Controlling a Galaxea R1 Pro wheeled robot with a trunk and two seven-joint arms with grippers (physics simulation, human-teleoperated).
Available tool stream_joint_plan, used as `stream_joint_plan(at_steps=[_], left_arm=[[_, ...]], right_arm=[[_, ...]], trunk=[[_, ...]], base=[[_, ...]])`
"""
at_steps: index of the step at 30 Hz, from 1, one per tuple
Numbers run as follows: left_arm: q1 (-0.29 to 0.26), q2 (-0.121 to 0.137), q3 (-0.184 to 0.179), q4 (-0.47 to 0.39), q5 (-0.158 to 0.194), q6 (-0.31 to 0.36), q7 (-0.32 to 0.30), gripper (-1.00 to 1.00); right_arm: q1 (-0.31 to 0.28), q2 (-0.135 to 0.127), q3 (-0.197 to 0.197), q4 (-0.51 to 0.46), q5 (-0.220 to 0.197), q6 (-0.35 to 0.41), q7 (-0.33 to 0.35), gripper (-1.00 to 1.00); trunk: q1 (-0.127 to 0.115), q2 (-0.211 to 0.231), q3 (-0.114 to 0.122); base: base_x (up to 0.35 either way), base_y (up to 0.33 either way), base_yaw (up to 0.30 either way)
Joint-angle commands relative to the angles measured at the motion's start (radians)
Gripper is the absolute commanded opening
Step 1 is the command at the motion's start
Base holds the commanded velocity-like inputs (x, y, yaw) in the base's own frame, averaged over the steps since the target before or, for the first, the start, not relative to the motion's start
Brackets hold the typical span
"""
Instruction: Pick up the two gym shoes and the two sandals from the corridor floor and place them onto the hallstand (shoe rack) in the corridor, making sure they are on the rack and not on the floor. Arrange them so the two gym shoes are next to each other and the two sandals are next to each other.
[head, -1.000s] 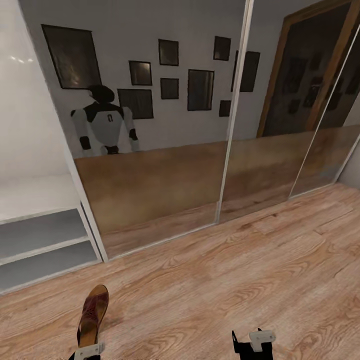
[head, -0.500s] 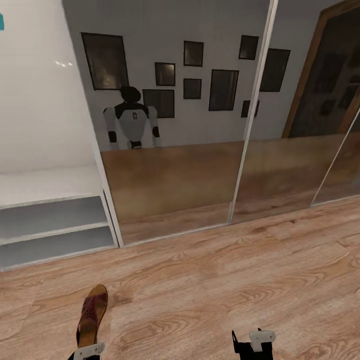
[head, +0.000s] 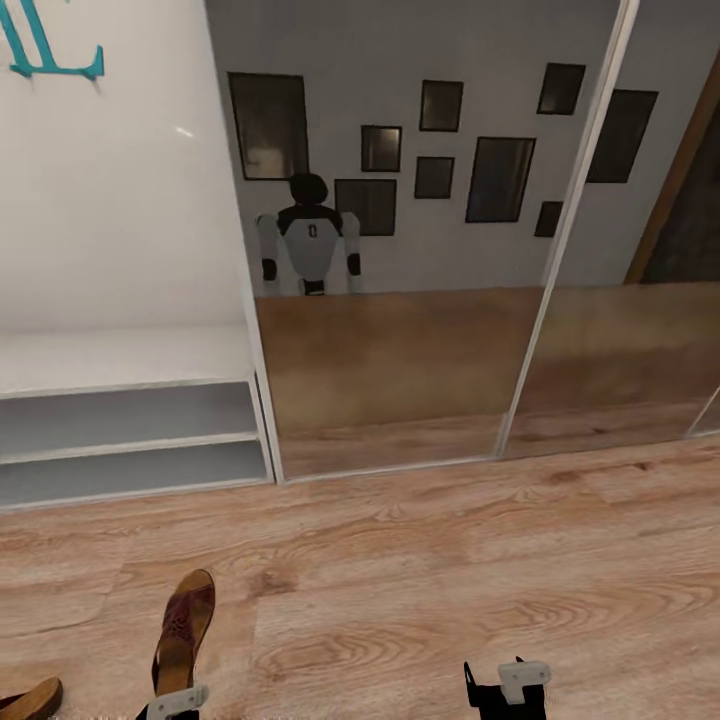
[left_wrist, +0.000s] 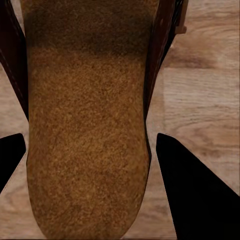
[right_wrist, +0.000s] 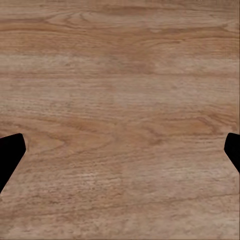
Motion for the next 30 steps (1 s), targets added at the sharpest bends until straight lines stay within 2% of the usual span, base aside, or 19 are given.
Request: stream_joint_plan(at_steps=[1, 6, 11, 30], left_arm=[[-0.001, 0.000, 0.004, 0.001, -0.007, -0.003, 0.001, -1.00], [-0.001, 0.000, 0.006, 0.001, 0.003, -0.003, 0.006, -1.00], [-0.001, 0.000, 0.005, 0.002, 0.029, -0.004, 0.026, -1.00], [-0.001, 0.000, 0.003, 0.003, 0.031, -0.004, 0.026, -1.00]], right_arm=[[0.000, 0.000, -0.002, 0.001, 0.011, -0.002, -0.008, 1.00], [-0.001, 0.000, -0.002, 0.001, 0.011, -0.002, -0.008, 1.00], [-0.001, 0.000, -0.002, 0.001, 0.011, -0.002, -0.008, 1.00], [0.000, 0.000, -0.002, 0.001, 0.011, -0.002, -0.008, 1.00]], trunk=[[0.000, 0.000, -0.001], [0.000, 0.000, -0.001], [0.000, 0.000, -0.001], [0.000, 0.000, -0.005]], base=[[0.000, 0.000, 0.277], [0.000, 0.000, 0.277], [0.000, 0.000, 0.277], [0.000, 0.000, 0.277]])
